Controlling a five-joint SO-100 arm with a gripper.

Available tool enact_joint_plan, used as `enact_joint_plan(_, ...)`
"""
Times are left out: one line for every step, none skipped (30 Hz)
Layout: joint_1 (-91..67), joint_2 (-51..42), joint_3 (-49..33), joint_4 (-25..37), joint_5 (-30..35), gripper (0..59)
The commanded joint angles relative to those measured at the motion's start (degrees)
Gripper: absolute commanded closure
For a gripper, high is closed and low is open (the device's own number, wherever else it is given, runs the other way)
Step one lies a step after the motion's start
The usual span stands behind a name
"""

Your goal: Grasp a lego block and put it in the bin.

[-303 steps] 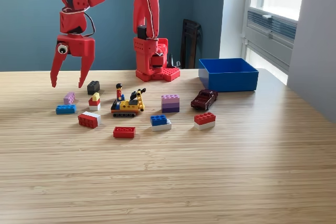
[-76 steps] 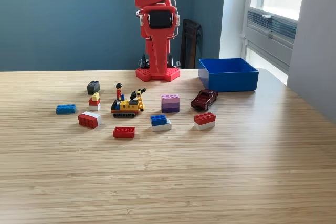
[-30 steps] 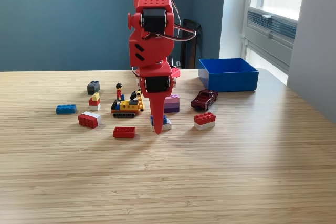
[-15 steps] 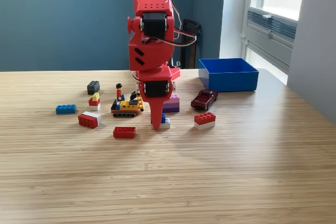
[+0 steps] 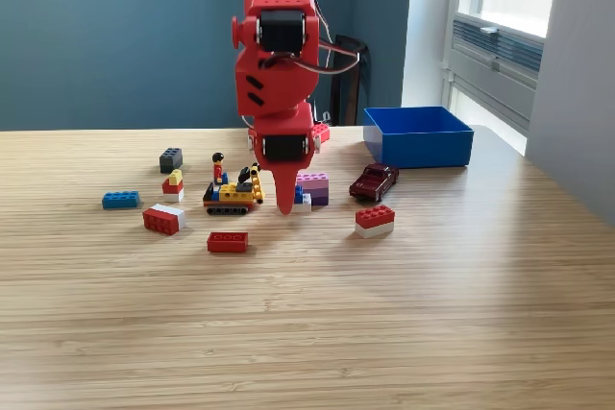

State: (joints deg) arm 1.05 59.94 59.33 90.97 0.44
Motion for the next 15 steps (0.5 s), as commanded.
enact_joint_plan(-4.4,8.7,-9.1,5.7,-0.5,58.6)
enact_joint_plan(-5.5,10.1,-8.9,6.2,-0.5,58.6)
enact_joint_plan(-6.9,11.5,-8.3,6.4,-0.4,58.6)
enact_joint_plan(-8.3,12.9,-7.4,6.7,-0.2,58.6)
enact_joint_plan(-9.9,14.4,-6.2,6.7,0.3,58.6)
enact_joint_plan(-11.9,15.9,-5.0,6.9,0.9,58.6)
enact_joint_plan(-14.0,17.1,-3.8,7.0,1.5,58.6)
enact_joint_plan(-16.3,18.4,-2.5,7.1,2.2,58.6)
enact_joint_plan(-18.6,19.6,-1.5,7.2,3.0,58.6)
enact_joint_plan(-21.1,20.7,-0.6,7.4,3.9,58.6)
enact_joint_plan(-23.6,21.9,0.0,7.6,4.8,58.6)
enact_joint_plan(-26.4,22.9,0.4,8.0,5.7,58.6)
enact_joint_plan(-29.0,23.8,0.4,8.6,6.7,58.6)
enact_joint_plan(-31.9,24.7,0.4,9.1,7.6,58.6)
enact_joint_plan(-34.8,25.5,0.3,9.8,8.6,58.6)
